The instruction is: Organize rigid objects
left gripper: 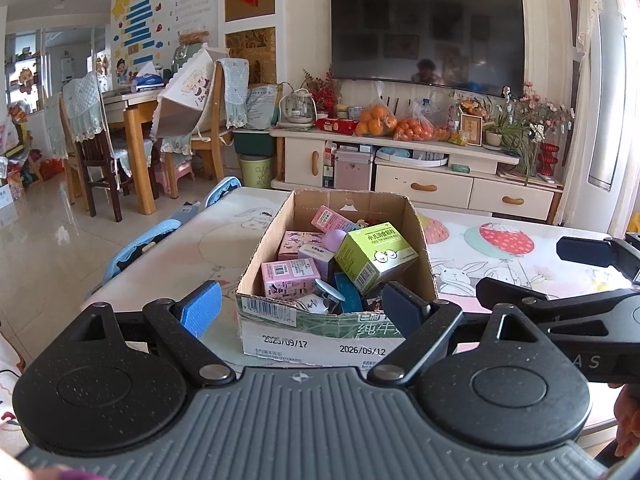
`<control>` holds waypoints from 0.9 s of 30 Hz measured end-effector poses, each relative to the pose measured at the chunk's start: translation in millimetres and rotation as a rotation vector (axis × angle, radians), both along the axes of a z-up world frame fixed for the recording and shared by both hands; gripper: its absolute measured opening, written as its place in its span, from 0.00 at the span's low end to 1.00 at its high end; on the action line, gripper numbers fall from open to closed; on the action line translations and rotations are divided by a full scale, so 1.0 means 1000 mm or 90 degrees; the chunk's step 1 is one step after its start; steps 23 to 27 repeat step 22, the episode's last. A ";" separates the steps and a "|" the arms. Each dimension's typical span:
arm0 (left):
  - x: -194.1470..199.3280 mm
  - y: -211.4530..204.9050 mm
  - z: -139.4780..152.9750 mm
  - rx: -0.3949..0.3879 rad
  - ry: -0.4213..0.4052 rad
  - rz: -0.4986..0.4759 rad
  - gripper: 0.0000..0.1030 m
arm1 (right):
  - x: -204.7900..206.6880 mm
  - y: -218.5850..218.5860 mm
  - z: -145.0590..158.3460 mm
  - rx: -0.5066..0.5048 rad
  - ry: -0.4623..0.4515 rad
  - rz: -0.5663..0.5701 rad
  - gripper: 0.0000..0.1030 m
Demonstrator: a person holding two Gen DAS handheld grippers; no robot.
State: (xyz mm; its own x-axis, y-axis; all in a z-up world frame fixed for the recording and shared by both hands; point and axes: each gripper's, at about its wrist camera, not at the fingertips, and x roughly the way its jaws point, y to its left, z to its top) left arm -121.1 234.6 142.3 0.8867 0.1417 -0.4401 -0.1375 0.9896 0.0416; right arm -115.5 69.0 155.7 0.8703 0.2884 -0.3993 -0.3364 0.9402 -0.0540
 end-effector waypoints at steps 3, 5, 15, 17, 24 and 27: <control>0.000 0.000 0.000 -0.002 0.001 0.000 1.00 | 0.000 -0.002 -0.001 0.002 0.002 -0.001 0.91; 0.000 0.001 0.000 -0.007 0.001 -0.002 1.00 | 0.000 -0.003 -0.002 0.005 0.004 -0.001 0.91; 0.003 -0.001 -0.002 -0.031 0.006 -0.009 1.00 | 0.003 -0.010 -0.007 0.012 0.006 -0.004 0.91; 0.004 -0.004 -0.001 -0.030 0.006 -0.011 1.00 | 0.004 -0.014 -0.008 0.017 0.004 -0.007 0.91; 0.008 -0.028 0.004 -0.009 -0.004 -0.016 1.00 | 0.006 -0.044 -0.010 0.037 -0.031 -0.055 0.91; 0.008 -0.028 0.004 -0.009 -0.004 -0.016 1.00 | 0.006 -0.044 -0.010 0.037 -0.031 -0.055 0.91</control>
